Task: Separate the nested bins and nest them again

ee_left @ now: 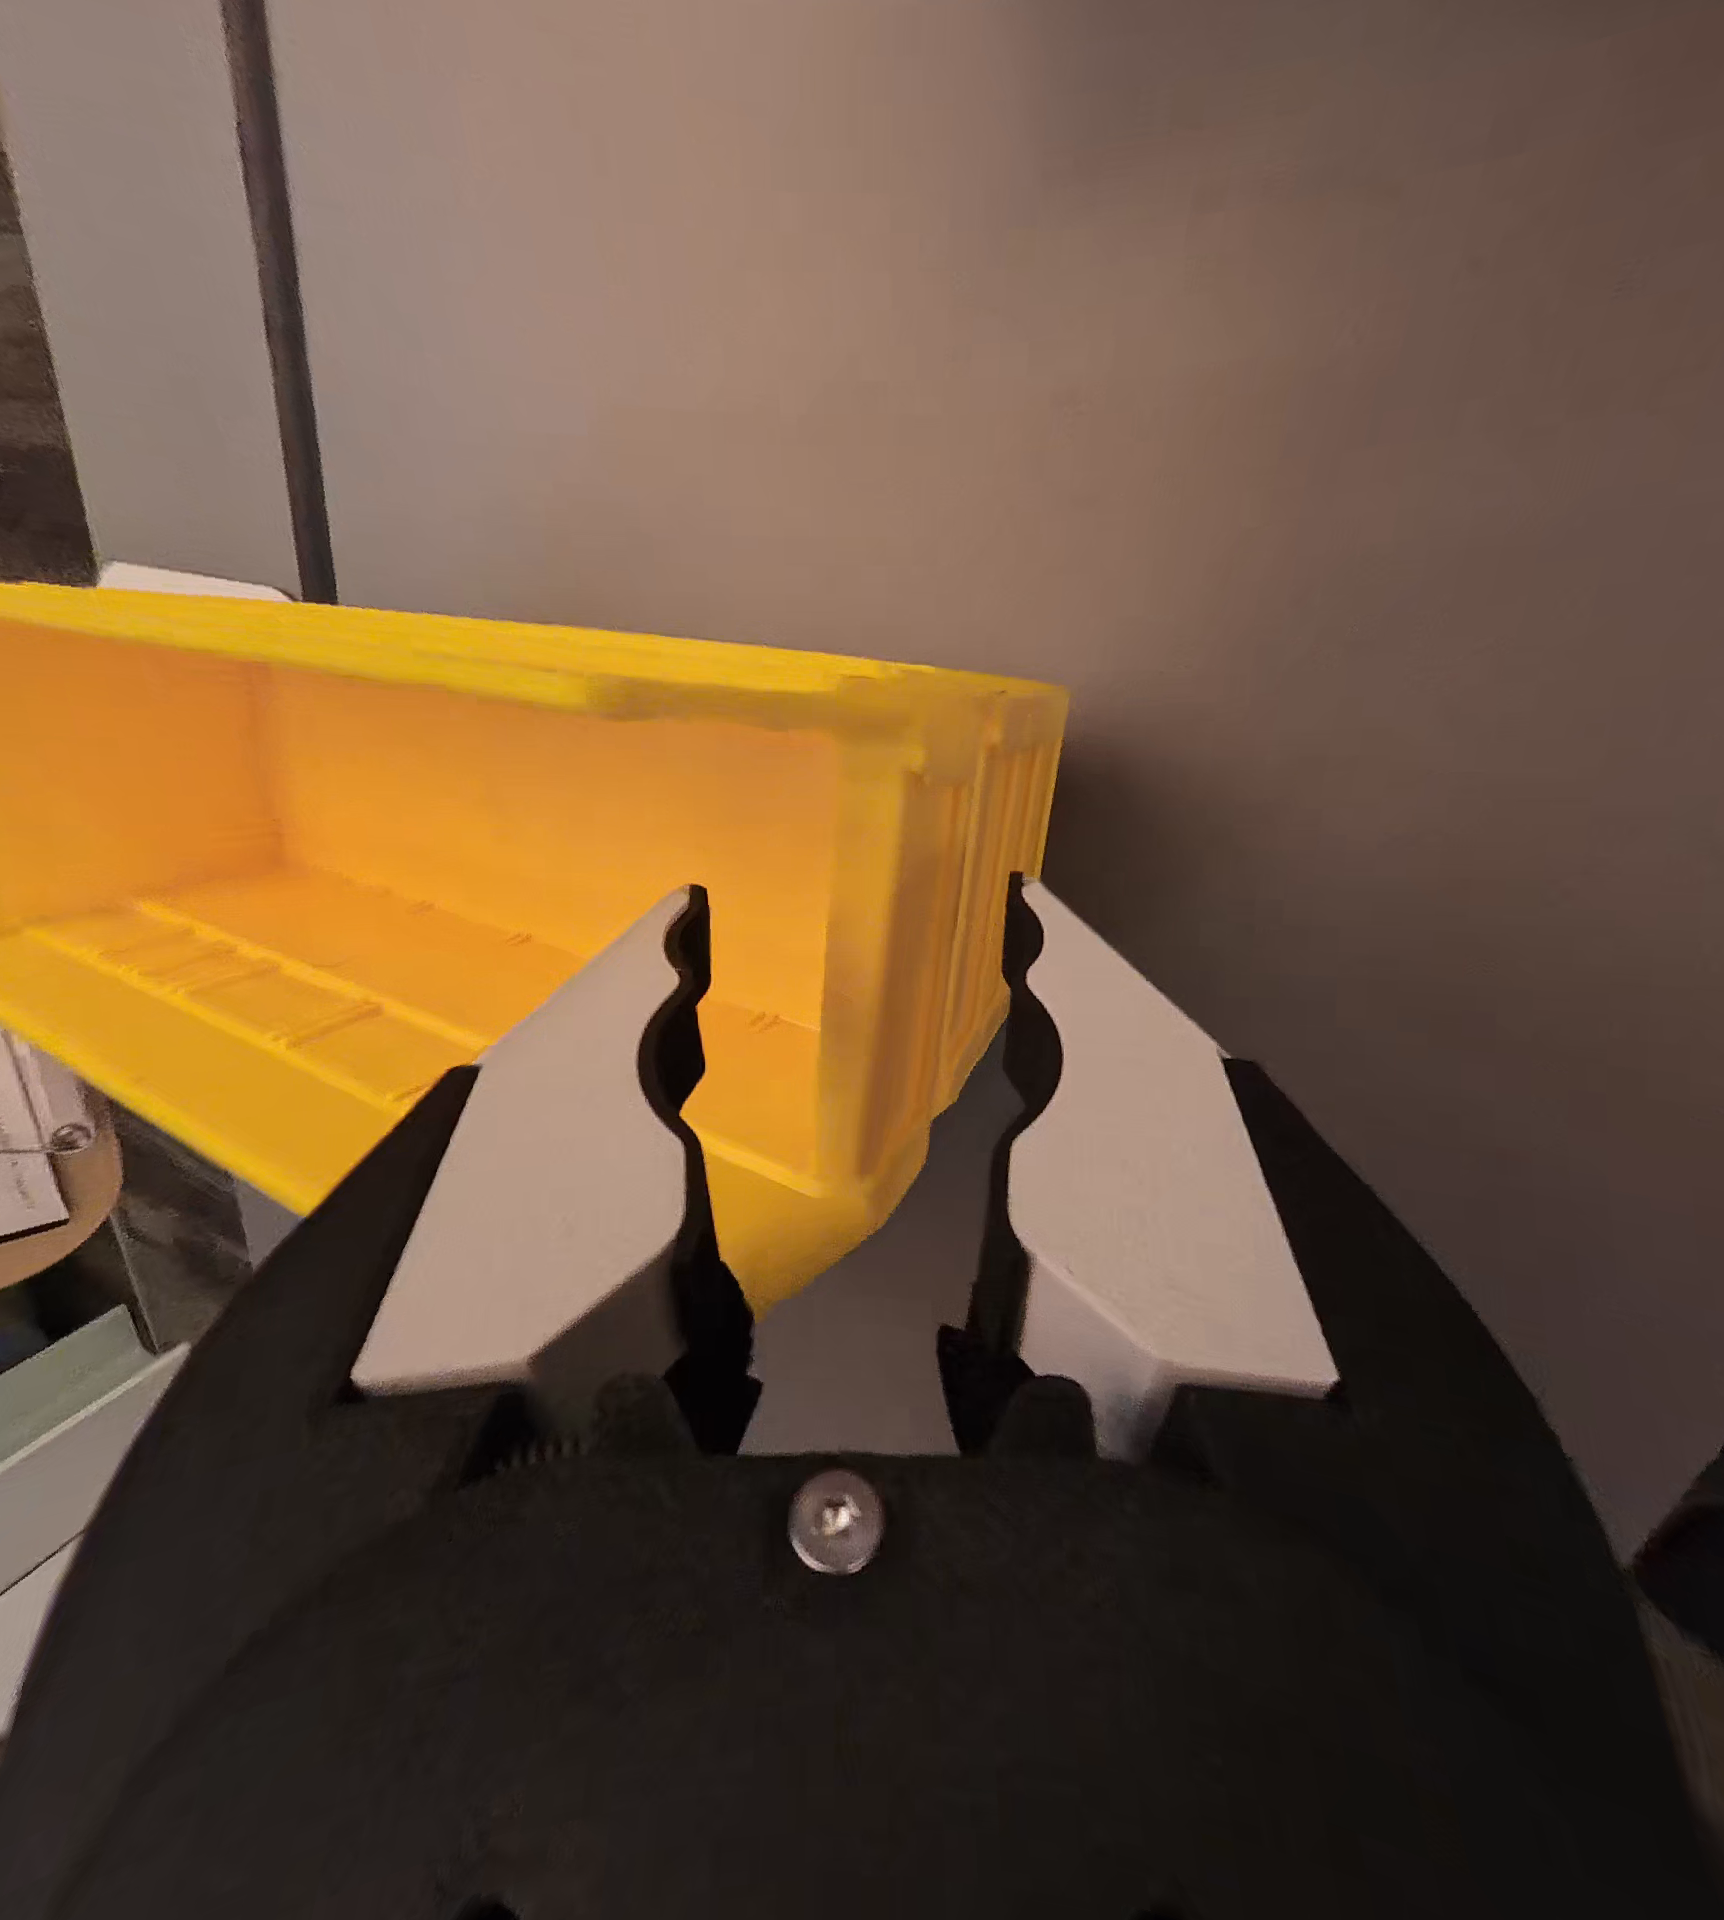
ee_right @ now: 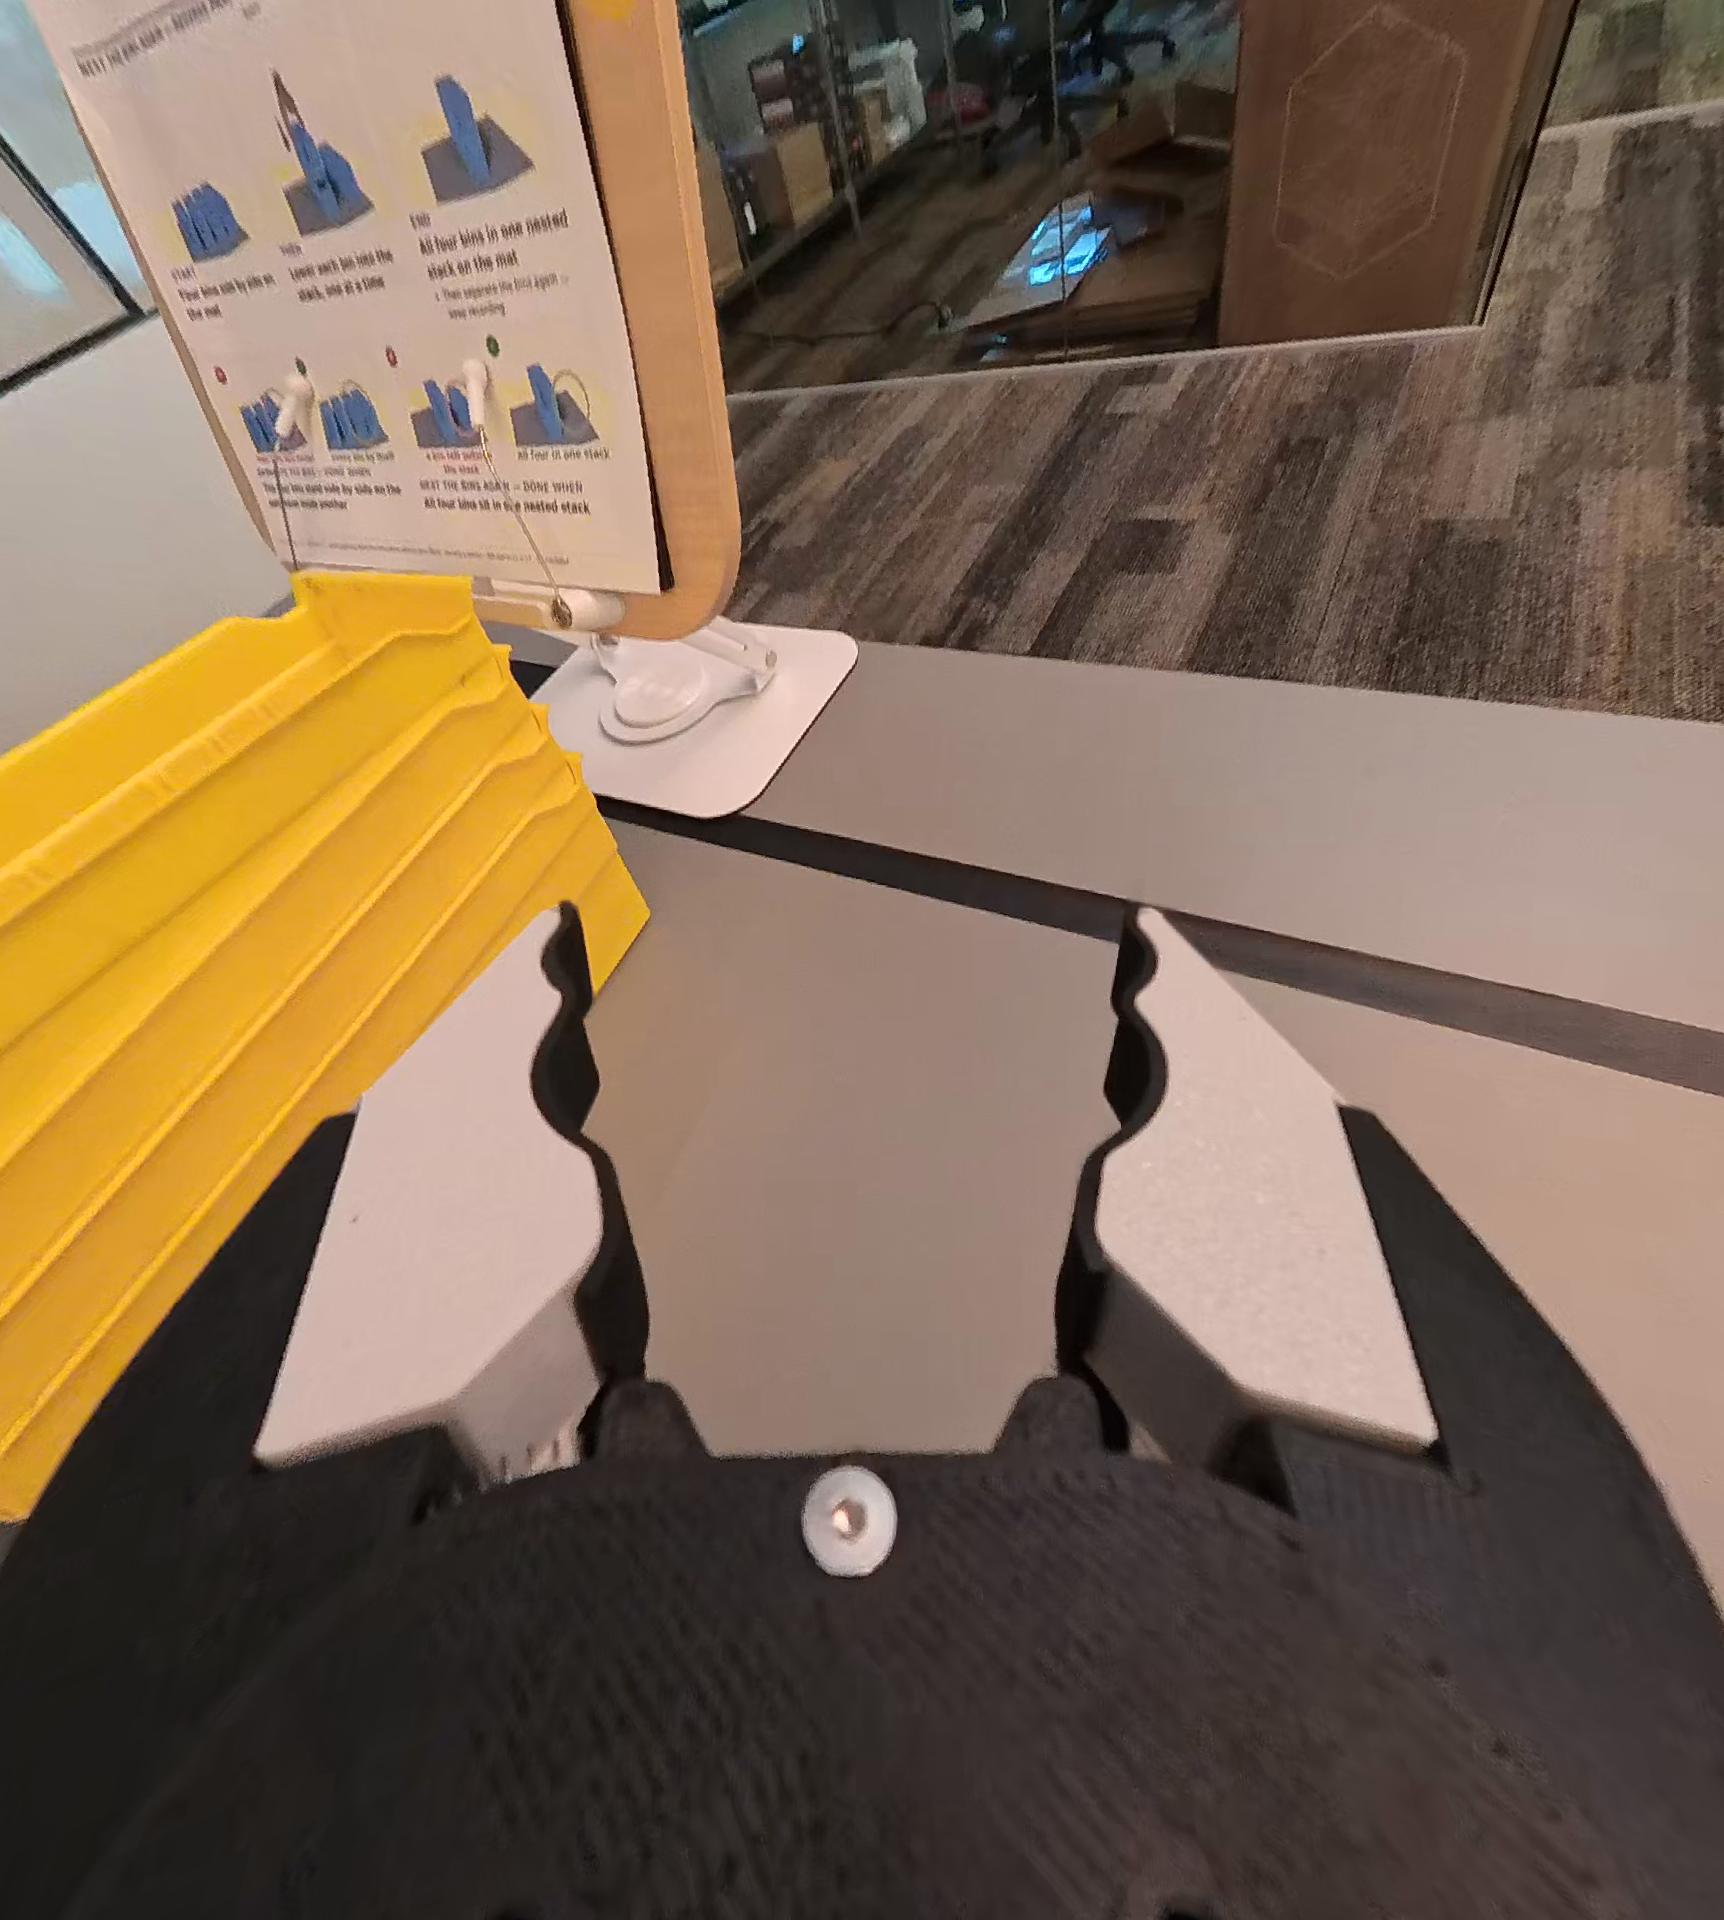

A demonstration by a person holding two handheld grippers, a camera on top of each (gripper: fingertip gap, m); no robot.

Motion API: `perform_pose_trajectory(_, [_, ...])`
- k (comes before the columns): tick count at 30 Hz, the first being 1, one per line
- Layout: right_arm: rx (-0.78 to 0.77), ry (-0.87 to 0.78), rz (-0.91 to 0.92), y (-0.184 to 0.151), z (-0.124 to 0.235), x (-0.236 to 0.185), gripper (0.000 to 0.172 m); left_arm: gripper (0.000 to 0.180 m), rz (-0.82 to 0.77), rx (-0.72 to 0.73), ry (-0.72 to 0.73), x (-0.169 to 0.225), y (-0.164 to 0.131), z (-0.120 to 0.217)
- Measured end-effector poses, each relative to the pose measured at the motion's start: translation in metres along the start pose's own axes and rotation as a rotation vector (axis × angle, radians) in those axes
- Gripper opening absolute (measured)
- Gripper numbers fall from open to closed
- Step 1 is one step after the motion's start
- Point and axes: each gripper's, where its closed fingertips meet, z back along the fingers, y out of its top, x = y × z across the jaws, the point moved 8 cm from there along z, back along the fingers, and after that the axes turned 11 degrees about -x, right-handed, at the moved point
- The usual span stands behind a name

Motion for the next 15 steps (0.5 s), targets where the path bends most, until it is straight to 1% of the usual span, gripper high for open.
perform_pose_trajectory(2, [-0.018,-0.004,0.008,-0.002,-0.003,0.0,0.101,0.056,0.0,-0.048,-0.016,-0.003,0.001,-0.008])
perform_pose_trajectory(3, [-0.021,-0.007,0.012,-0.002,-0.005,0.0,0.101,0.053,-0.002,-0.064,-0.02,-0.004,0.002,-0.011])
perform_pose_trajectory(4, [-0.027,-0.008,0.014,-0.003,-0.005,-0.001,0.101,0.046,-0.014,-0.073,-0.042,-0.003,0.002,-0.013])
perform_pose_trajectory(5, [-0.033,-0.009,0.015,-0.003,-0.006,-0.001,0.101,0.045,-0.024,-0.079,-0.049,-0.003,0.003,-0.013])
perform_pose_trajectory(6, [-0.038,-0.009,0.016,-0.004,-0.006,0.0,0.101,0.052,-0.035,-0.082,-0.048,-0.004,0.004,-0.01])
perform_pose_trajectory(7, [-0.04,-0.009,0.016,-0.004,-0.006,0.0,0.101,0.057,-0.05,-0.07,-0.05,-0.006,0.005,-0.003])
perform_pose_trajectory(9, [-0.038,-0.009,0.01,-0.004,-0.006,0.003,0.101,0.053,-0.053,0.051,-0.05,-0.018,0.01,0.02])
perform_pose_trajectory(10, [-0.035,-0.008,0.004,-0.004,-0.005,0.004,0.101,0.051,-0.036,0.126,-0.062,-0.03,0.012,0.032])
perform_pose_trajectory(12, [-0.036,-0.005,-0.007,-0.005,-0.006,0.007,0.101,0.05,0.046,0.24,-0.069,-0.065,0.013,0.051])
perform_pose_trajectory(14, [-0.044,-0.007,-0.014,-0.006,-0.007,0.01,0.101,0.063,0.167,0.292,-0.057,-0.109,0.01,0.057])
perform_pose_trajectory(15, [-0.046,-0.01,-0.016,-0.007,-0.008,0.012,0.101,0.068,0.223,0.294,-0.022,-0.132,0.008,0.054])
